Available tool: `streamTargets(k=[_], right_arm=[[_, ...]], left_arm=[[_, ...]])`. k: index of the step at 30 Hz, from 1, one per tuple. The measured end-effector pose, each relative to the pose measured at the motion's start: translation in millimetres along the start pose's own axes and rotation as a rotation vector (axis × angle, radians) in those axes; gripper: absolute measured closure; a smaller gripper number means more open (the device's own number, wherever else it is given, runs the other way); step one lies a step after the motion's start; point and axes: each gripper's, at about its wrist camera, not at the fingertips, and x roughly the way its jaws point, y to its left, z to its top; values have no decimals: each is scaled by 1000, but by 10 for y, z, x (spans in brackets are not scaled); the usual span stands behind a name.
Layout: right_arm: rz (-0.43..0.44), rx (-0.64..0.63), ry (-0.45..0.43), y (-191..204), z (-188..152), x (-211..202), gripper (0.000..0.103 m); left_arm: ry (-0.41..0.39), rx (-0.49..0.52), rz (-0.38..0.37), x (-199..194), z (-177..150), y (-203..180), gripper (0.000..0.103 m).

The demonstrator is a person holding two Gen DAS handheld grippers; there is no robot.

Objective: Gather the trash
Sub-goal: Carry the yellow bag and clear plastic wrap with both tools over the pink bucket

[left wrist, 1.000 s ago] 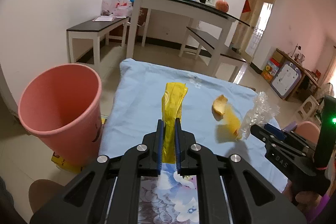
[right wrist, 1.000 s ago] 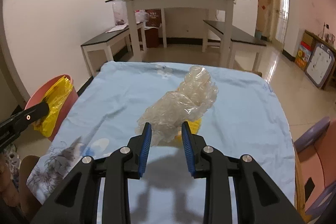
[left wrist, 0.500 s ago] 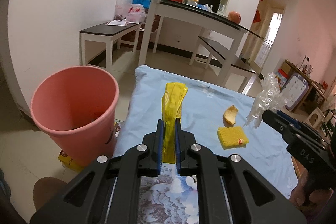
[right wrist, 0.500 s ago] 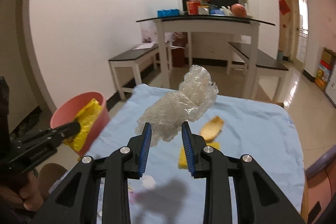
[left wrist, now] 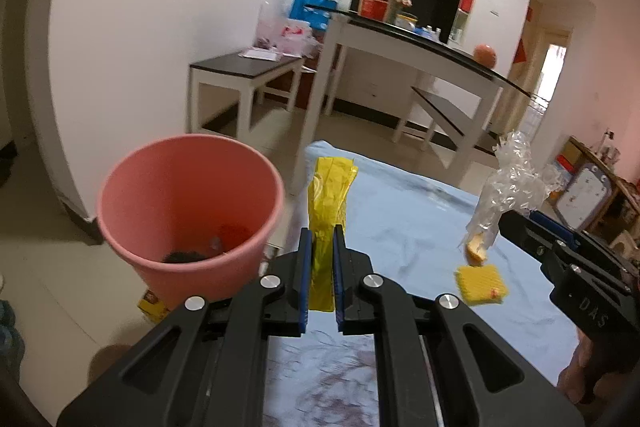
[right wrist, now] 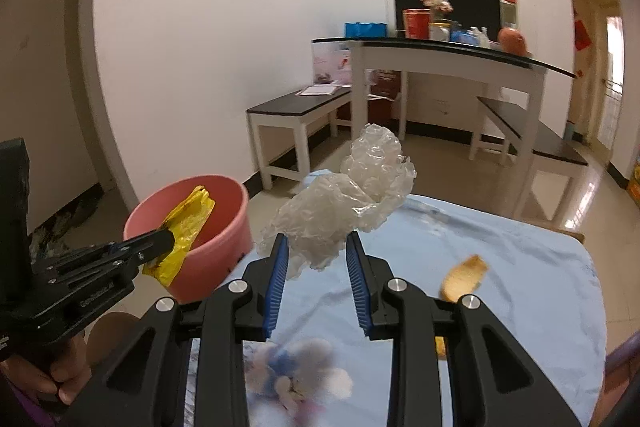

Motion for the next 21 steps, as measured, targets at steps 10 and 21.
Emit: streamTargets(k=[10,21], right_arm=[[78,-101,12,494,175,415,74],[147,-211,37,1053,275,872,74]], left_arm=[[-25,-54,93,31,106,358,94],[-39,-105,176,167,242,748,94]])
